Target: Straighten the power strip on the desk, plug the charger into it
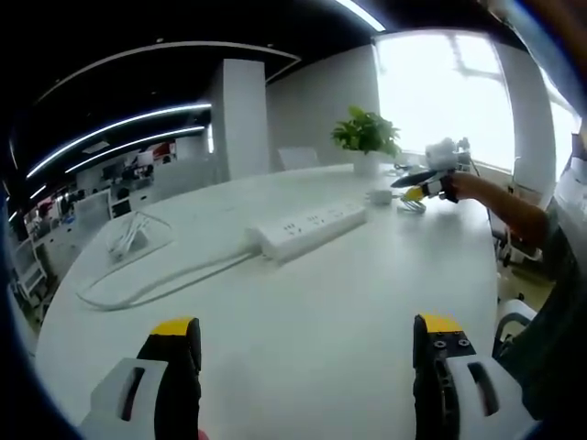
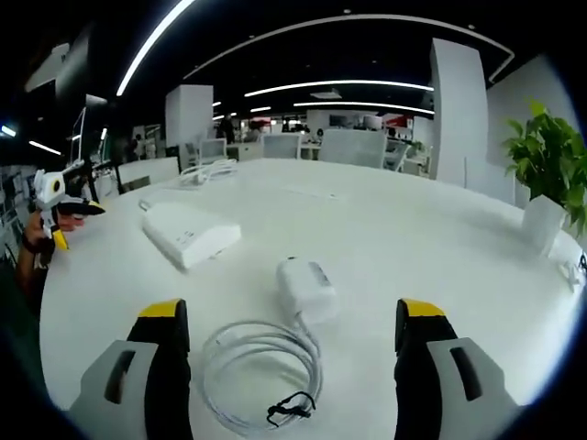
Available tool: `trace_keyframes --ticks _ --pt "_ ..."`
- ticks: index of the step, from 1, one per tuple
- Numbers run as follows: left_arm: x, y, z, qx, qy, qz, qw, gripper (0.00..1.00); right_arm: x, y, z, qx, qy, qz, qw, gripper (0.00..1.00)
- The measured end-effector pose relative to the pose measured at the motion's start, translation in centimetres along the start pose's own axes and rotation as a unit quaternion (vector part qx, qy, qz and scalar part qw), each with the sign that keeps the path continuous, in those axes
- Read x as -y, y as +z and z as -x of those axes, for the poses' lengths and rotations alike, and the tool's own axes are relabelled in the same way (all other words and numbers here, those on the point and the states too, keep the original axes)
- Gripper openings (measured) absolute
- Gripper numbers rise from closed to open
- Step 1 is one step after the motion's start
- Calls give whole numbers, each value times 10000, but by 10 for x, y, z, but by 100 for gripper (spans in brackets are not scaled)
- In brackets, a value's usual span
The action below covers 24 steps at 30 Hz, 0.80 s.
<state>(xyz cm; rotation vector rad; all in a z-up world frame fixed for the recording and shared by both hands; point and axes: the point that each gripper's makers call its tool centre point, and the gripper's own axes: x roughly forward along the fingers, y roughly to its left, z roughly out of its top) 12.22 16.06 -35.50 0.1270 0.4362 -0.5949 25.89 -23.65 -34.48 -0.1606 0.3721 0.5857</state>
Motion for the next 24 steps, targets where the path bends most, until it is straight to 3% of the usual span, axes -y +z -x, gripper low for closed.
trace_keyframes --ticks 12,24 --pt "0 0 -3 -33 0 -8 10000 99 0 -6 -12 -249 266 121 9993 91" --pt "0 1 -6 -42 -7 12 10000 99 3 0 -18 -197 374 34 9991 80"
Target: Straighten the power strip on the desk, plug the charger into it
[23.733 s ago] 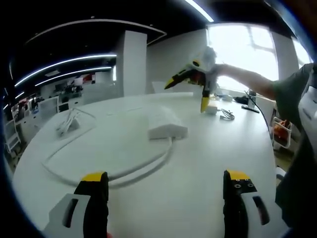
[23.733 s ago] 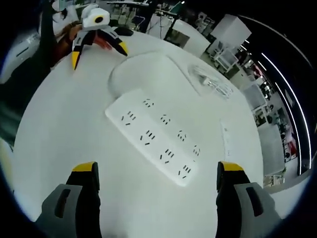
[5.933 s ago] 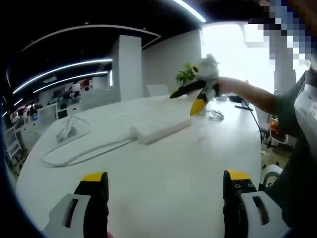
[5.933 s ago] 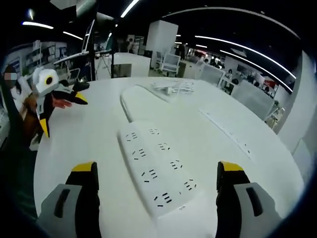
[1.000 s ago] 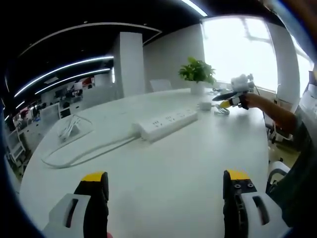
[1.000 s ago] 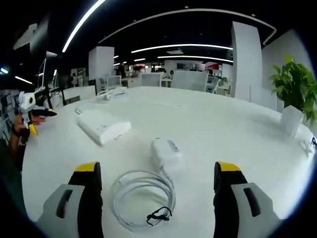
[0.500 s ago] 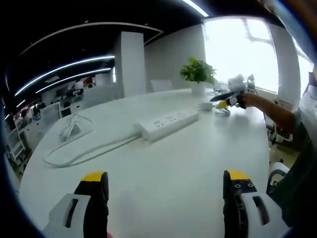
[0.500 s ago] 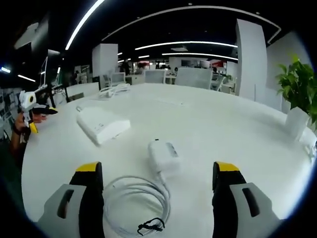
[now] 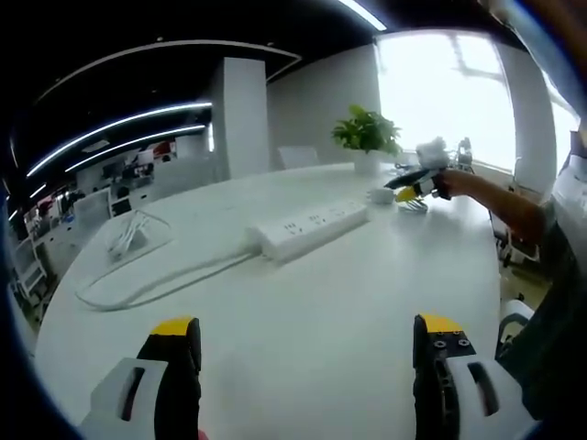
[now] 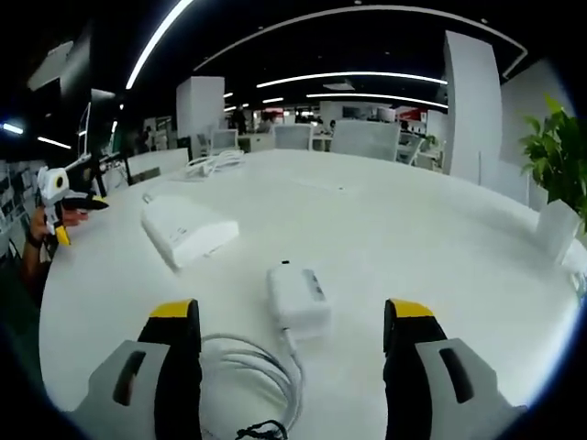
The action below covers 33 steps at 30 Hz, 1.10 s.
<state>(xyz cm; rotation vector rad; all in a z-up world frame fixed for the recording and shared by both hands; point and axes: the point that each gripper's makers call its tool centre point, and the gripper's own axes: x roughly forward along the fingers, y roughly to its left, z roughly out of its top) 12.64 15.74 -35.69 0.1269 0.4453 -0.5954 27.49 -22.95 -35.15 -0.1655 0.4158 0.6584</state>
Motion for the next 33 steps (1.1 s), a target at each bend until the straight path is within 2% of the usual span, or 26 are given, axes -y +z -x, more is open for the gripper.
trace_keyframes --ticks 33 --pt "-2 0 -4 -36 58 34 10000 99 5 2 -15 -96 319 99 9994 70"
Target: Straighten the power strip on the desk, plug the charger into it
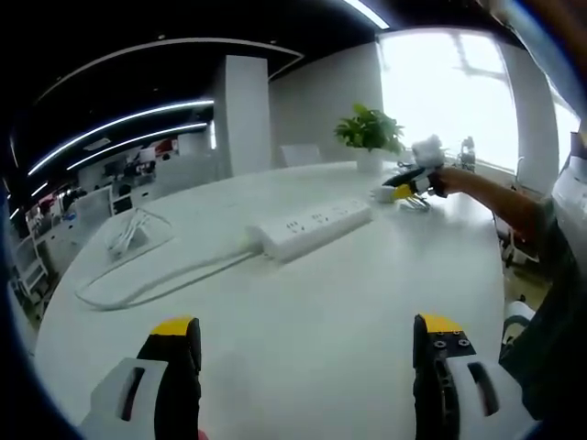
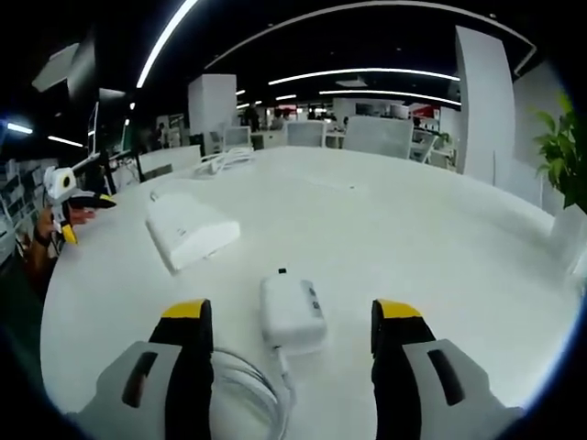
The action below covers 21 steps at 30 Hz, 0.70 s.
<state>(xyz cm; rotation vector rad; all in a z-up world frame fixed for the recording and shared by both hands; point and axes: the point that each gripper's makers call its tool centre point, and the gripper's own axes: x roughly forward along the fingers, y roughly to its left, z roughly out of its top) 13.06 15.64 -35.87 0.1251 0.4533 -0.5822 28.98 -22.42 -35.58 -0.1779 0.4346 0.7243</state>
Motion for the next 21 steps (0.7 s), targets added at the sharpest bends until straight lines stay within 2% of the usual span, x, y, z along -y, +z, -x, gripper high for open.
trace_keyframes --ticks 21 --pt "0 -1 -3 -20 19 23 10000 99 -3 -2 -8 -111 233 -12 9997 67"
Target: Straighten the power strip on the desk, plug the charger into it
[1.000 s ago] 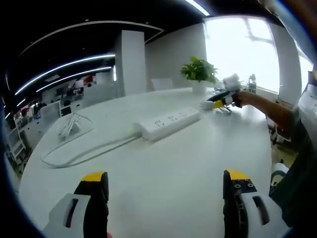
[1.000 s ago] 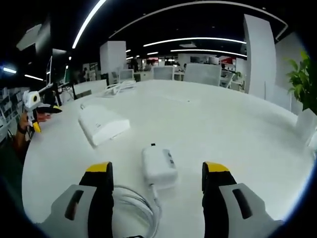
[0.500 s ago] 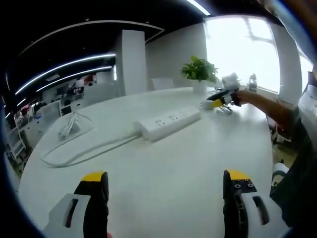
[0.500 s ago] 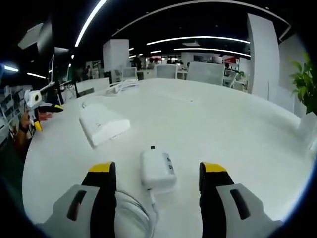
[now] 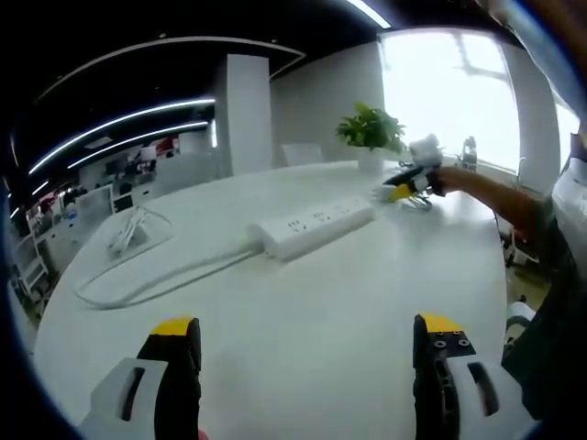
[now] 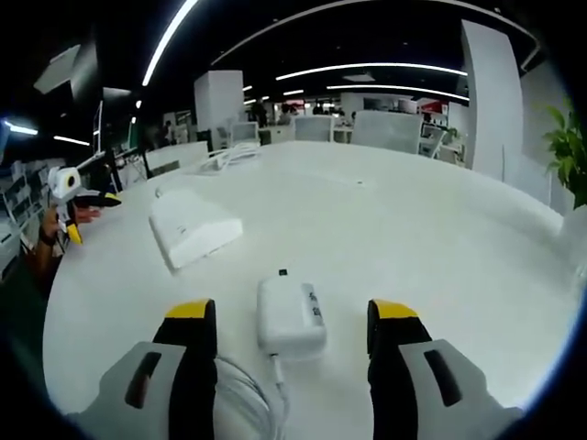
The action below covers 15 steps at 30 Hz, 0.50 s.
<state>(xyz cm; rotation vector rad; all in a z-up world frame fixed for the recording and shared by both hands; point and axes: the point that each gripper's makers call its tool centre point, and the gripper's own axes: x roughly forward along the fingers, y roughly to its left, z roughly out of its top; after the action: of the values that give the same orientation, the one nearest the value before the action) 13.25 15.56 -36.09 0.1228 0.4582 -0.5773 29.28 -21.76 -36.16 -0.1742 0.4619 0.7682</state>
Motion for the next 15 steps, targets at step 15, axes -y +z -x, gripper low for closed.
trace_keyframes --ticks 15 --pt "-1 -1 0 -12 23 15 10000 99 -6 -3 -1 -11 119 -15 9999 59"
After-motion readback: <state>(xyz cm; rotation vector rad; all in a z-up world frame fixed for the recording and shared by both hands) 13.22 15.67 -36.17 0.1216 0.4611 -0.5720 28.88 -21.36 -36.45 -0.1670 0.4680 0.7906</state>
